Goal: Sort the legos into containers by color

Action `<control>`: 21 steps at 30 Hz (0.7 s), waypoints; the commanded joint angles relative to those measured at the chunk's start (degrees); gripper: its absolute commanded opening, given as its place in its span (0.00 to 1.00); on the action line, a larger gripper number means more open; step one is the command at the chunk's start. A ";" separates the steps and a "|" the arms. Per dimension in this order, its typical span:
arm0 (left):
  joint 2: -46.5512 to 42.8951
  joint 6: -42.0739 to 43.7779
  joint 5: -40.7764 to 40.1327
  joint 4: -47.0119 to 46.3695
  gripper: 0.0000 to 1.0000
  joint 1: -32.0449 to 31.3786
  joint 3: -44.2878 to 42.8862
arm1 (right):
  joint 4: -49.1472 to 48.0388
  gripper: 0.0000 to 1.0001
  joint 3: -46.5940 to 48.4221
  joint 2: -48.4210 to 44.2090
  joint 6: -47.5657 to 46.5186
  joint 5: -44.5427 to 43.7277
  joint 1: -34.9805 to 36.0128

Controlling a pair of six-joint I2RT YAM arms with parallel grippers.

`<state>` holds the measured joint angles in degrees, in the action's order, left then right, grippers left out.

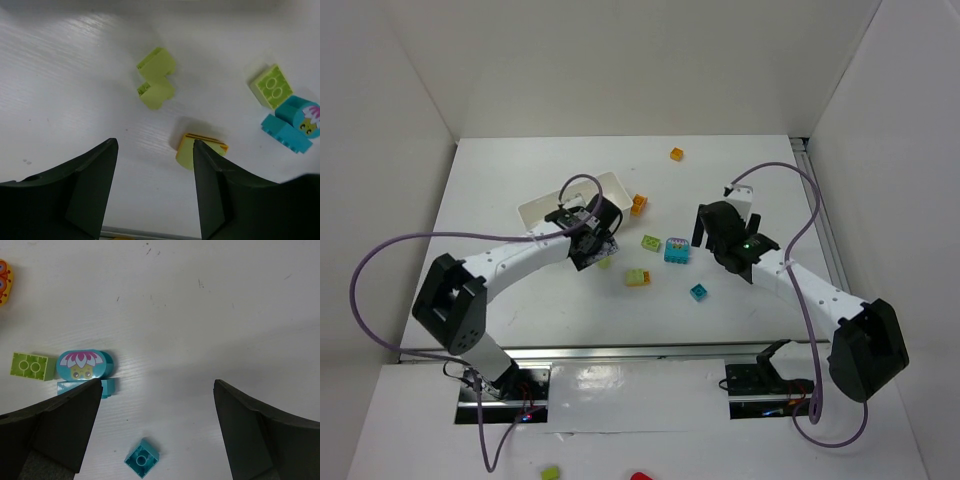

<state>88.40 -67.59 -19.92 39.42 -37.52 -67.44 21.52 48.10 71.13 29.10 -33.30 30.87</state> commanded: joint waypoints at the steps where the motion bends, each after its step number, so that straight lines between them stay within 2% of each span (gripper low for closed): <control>1: 4.66 -5.44 -3.01 0.83 0.72 0.86 -3.31 | -2.62 1.00 0.16 -1.70 -1.50 -0.45 0.15; 7: 10.02 -6.59 -1.35 -0.04 0.73 4.29 -4.37 | -2.01 1.00 -0.99 -3.11 -2.03 -0.45 0.15; 15: 17.85 -7.20 -0.73 -0.66 0.72 4.82 -9.11 | -1.39 1.00 -0.99 -3.11 -2.03 0.69 0.15; 21: 19.88 -7.73 -1.26 -1.27 0.70 4.82 -10.34 | -1.39 1.00 -1.51 -2.50 -2.56 1.39 0.15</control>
<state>107.55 -73.97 -20.71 38.02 -32.75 -75.59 21.43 47.18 69.12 27.33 -32.03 30.87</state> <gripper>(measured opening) 0.698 0.994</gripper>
